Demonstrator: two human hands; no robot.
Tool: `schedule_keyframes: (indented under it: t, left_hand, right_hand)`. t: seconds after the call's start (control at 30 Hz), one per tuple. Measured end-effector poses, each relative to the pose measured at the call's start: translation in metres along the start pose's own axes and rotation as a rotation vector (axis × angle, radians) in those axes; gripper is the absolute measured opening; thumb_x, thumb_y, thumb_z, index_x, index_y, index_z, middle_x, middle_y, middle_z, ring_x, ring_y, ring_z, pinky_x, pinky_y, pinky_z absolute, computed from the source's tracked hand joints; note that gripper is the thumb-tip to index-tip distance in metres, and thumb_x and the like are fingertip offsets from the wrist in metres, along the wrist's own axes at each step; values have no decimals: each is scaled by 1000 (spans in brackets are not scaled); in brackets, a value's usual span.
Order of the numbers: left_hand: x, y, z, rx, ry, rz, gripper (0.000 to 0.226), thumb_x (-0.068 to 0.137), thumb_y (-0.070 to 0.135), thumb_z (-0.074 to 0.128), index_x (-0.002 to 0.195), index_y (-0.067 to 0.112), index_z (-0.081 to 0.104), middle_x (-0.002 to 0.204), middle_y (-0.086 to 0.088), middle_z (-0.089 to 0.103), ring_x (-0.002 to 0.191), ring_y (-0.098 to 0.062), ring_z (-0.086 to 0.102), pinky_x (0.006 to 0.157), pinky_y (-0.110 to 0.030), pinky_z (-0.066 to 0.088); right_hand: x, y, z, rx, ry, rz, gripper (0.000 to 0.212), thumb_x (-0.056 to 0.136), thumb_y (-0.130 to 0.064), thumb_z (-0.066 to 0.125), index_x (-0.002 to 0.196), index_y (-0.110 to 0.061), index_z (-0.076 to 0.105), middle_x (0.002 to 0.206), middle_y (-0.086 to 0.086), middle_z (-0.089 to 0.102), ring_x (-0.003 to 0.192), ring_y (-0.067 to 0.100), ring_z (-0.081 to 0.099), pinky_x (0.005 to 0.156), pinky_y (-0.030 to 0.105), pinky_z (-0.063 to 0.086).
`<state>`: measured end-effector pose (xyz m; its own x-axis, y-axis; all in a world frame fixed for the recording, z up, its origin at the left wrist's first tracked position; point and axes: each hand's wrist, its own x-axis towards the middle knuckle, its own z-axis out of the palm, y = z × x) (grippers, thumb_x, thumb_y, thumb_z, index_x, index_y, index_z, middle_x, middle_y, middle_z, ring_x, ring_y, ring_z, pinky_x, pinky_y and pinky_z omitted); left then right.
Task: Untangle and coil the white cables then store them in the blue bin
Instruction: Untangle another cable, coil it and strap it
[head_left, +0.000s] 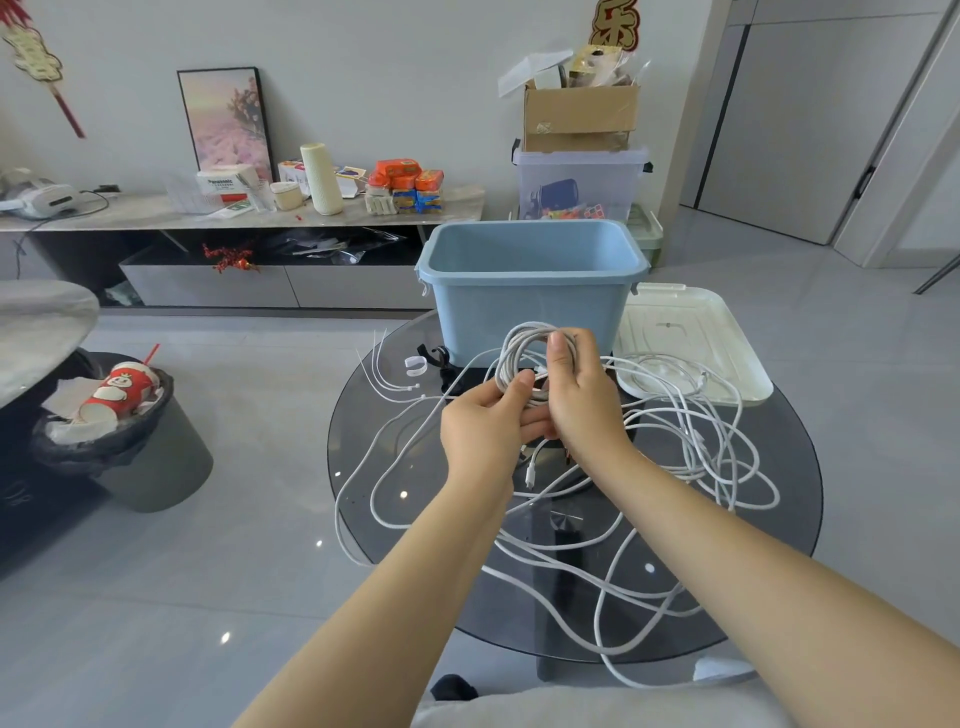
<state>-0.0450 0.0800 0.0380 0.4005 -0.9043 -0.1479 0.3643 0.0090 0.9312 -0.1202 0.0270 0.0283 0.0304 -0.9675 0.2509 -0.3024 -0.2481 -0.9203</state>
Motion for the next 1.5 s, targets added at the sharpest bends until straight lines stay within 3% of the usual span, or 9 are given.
schedule_keyframes:
  t: [0.27,0.37,0.53,0.67,0.87,0.97,1.1,1.27,1.5]
  left_hand:
    - [17,10,-24,476,-212,-1,24,89,35,63,79,14,68,73,1,65,59,-4,60,52,-15,44]
    - [22,12,-30,324,-278,-48,33,92,41,57,85,10,64,79,-7,54,70,-16,48,63,-24,38]
    - [20,9,-20,300,-155,17,46,100,46,32,83,14,61,55,4,42,51,-10,37,51,-21,33]
    - [24,-2,-10,414,44,147,52,101,47,21,84,18,60,80,3,62,80,-18,57,81,-35,44]
    - [27,-7,-8,483,-2,162,49,101,46,27,95,10,60,84,1,65,82,-18,60,71,-28,44]
    - [35,-5,-16,601,45,281,37,102,36,29,77,16,47,72,5,52,67,-14,48,61,-28,35]
    - [47,3,-37,764,18,346,38,102,38,27,72,20,43,68,5,49,62,-13,44,57,-29,32]
    - [53,10,-63,958,-74,342,41,102,41,28,74,14,42,73,-3,53,68,-22,47,64,-35,39]
    - [57,18,-87,1132,-31,359,37,102,38,28,75,15,38,72,-4,52,74,-32,51,67,-38,39]
  right_hand:
    - [6,4,-6,-144,-7,-127,29,101,-34,35,106,-11,52,66,-8,50,67,19,49,58,30,25]
    - [5,4,-5,-205,-40,-185,30,101,-35,34,101,-11,52,61,-6,49,62,20,48,57,34,29]
    - [0,1,2,-215,-83,-181,32,101,-35,34,99,-10,54,71,1,58,69,21,52,62,35,34]
    - [-9,-1,10,-154,-64,-105,27,101,-35,32,93,-14,48,68,-8,52,65,12,47,56,28,24]
    - [-10,6,14,-153,-19,-95,24,102,-33,31,90,-18,45,68,-13,51,63,2,47,51,14,31]
    - [-7,6,16,-35,-116,-68,20,102,-31,34,97,-21,50,75,-13,53,67,-1,51,58,7,37]
    - [5,9,17,212,-412,206,41,97,-50,35,121,-23,55,112,1,64,105,19,61,94,38,50]
    - [11,9,7,239,-526,283,40,101,-42,30,95,-22,65,65,-4,68,97,23,64,98,42,48]
    - [15,4,30,-68,-563,108,39,102,-38,28,134,-31,49,119,3,63,112,21,59,102,36,42]
